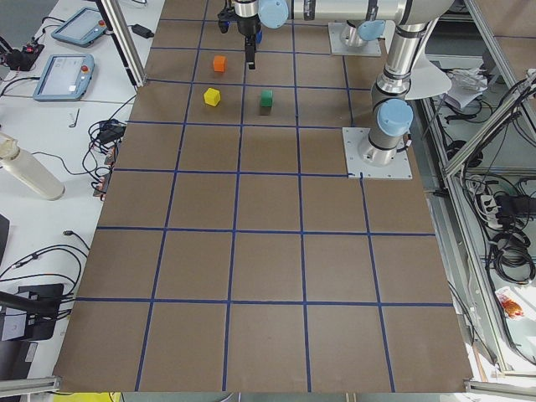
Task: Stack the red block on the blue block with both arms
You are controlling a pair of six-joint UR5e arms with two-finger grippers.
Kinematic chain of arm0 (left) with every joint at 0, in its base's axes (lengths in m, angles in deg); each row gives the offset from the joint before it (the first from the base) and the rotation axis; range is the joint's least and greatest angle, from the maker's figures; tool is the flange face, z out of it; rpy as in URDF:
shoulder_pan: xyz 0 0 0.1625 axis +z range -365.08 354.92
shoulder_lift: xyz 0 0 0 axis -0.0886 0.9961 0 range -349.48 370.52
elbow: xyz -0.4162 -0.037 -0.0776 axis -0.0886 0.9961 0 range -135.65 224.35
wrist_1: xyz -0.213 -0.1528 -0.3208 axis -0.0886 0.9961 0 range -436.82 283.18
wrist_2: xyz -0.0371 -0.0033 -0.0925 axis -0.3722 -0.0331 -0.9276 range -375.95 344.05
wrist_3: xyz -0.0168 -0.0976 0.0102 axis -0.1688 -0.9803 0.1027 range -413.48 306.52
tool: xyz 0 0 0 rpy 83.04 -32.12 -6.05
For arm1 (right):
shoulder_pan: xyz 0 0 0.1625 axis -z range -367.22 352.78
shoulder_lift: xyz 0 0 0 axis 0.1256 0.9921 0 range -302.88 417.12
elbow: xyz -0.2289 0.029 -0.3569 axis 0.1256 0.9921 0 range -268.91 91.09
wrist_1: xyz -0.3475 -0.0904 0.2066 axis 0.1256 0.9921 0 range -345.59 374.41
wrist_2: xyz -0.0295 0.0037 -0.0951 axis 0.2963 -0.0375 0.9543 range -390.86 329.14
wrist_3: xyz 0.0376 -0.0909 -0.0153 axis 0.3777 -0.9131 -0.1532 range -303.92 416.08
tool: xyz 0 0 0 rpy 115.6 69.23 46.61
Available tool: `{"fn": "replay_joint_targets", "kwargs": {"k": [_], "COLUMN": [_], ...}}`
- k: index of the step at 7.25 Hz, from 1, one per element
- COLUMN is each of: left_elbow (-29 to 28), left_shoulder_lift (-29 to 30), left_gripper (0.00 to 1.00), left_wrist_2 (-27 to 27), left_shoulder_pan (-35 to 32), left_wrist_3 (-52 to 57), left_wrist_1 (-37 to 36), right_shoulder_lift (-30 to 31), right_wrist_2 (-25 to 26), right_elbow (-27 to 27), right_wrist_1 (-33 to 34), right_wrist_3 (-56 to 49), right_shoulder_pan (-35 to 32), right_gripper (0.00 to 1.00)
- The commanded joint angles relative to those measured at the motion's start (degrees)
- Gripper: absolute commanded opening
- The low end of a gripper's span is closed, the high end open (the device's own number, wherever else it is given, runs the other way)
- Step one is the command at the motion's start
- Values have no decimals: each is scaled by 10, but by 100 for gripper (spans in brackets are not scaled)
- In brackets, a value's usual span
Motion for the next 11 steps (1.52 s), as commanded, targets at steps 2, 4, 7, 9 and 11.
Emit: {"fn": "replay_joint_targets", "kwargs": {"k": [2,4,7,9,11], "left_elbow": [-3,-16,-21,-21,-21], "left_shoulder_lift": [-15,-22,-26,-36,-36], "left_gripper": [100,100,100,100,100], "left_wrist_2": [-2,0,-1,-2,-1], "left_shoulder_pan": [28,30,28,28,28], "left_wrist_3": [54,55,47,45,45], "left_wrist_1": [17,40,39,34,34], "right_shoulder_lift": [13,13,13,20,28], "right_wrist_2": [-4,-4,-4,-4,-4], "right_elbow": [1,-2,-30,-46,-43], "right_wrist_1": [0,0,22,28,39], "right_wrist_3": [2,2,1,-1,2], "right_shoulder_pan": [-2,-2,-2,-2,-2], "right_gripper": [100,100,100,100,100]}}
